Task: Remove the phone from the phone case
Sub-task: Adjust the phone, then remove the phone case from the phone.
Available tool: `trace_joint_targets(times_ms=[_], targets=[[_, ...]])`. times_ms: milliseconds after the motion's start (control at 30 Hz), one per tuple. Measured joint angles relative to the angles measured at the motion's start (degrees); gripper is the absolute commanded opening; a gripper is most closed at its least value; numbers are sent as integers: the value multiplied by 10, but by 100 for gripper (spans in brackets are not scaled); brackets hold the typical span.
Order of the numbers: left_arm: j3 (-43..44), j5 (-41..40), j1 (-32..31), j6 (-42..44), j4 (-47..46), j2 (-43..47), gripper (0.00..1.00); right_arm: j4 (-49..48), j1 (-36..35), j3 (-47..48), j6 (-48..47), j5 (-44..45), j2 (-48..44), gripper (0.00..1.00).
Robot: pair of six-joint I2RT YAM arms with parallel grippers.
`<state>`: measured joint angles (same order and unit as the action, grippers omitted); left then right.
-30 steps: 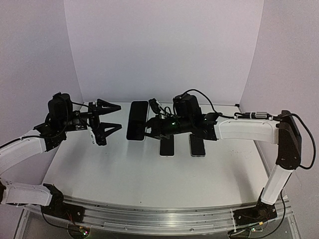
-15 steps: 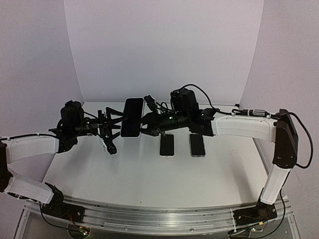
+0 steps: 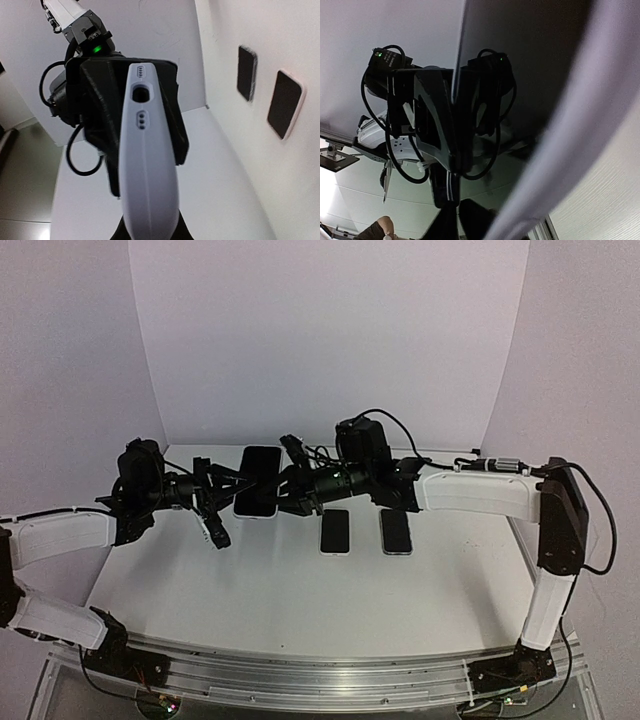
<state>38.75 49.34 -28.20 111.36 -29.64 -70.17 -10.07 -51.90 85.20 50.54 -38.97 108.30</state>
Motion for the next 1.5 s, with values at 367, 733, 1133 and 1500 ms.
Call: trace_joint_targets(times_ms=[367, 733, 1133, 1500], targets=[[88, -16, -7, -273, 329, 20, 0, 63, -2, -110, -215, 205, -177, 80], [140, -14, -7, -497, 440, 7, 0, 38, -119, -167, -654, 245, -221, 60], [142, -12, -7, -543, 462, 5, 0, -83, -114, -191, -795, 365, -174, 41], [143, -9, -7, -552, 466, 5, 0, -102, -111, -170, -811, 392, -137, 4]])
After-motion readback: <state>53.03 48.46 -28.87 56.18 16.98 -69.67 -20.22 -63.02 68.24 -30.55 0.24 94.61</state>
